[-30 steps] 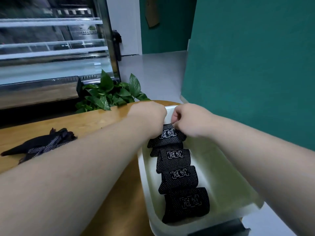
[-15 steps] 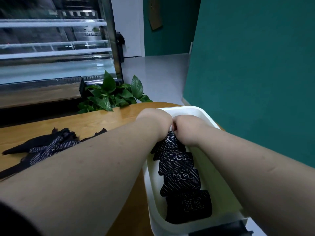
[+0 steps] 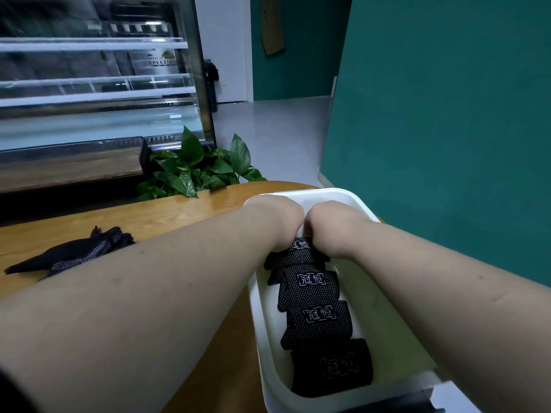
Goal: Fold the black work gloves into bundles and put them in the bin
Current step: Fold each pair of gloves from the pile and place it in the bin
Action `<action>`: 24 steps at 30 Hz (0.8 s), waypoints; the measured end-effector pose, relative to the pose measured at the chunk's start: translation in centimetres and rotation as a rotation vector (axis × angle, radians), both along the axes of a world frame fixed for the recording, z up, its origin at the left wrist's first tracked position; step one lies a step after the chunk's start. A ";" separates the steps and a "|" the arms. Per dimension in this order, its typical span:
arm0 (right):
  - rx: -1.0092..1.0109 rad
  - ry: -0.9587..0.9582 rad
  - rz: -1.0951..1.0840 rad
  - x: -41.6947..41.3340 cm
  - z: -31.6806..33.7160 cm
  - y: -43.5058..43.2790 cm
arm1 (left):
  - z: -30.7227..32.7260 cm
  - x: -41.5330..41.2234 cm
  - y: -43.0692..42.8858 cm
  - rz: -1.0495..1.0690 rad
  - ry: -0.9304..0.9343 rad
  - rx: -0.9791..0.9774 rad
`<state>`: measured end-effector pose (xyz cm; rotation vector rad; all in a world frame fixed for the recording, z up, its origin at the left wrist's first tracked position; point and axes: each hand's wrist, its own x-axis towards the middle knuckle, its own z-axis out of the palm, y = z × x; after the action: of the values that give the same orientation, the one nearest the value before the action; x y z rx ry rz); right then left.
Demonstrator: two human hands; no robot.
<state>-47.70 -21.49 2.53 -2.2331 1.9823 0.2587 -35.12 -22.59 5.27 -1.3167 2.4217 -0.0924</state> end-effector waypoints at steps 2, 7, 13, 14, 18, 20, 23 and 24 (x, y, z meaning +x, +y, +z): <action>-0.001 -0.018 -0.004 -0.1 0.4 0.0 | 0.6 0.2 0.2 -0.046 -0.015 0.003; -0.074 -0.173 -0.027 -0.6 2.8 0.7 | 2.9 2.3 1.2 -0.122 0.029 -0.033; -0.097 -0.319 -0.059 0.6 5.8 3.7 | 5.3 7.4 4.2 -0.072 0.318 -0.116; -0.113 -0.336 -0.056 1.1 6.1 4.4 | 5.5 8.6 5.1 -0.052 0.374 -0.101; -0.228 -0.466 -0.041 4.7 7.7 8.1 | 6.3 13.7 9.5 0.071 0.487 -0.094; -0.289 -0.485 0.004 7.3 8.4 10.0 | 6.6 16.0 11.9 0.134 0.484 -0.093; -0.291 -0.532 0.098 11.8 8.7 13.3 | 6.5 19.7 15.7 0.244 0.520 -0.110; -0.281 -0.546 0.123 12.8 8.6 14.0 | 6.2 20.6 16.5 0.278 0.537 -0.122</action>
<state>-34.87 -7.44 11.09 -2.2567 1.6634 -0.5917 -14.52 -6.05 11.44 -1.9226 2.6496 0.2202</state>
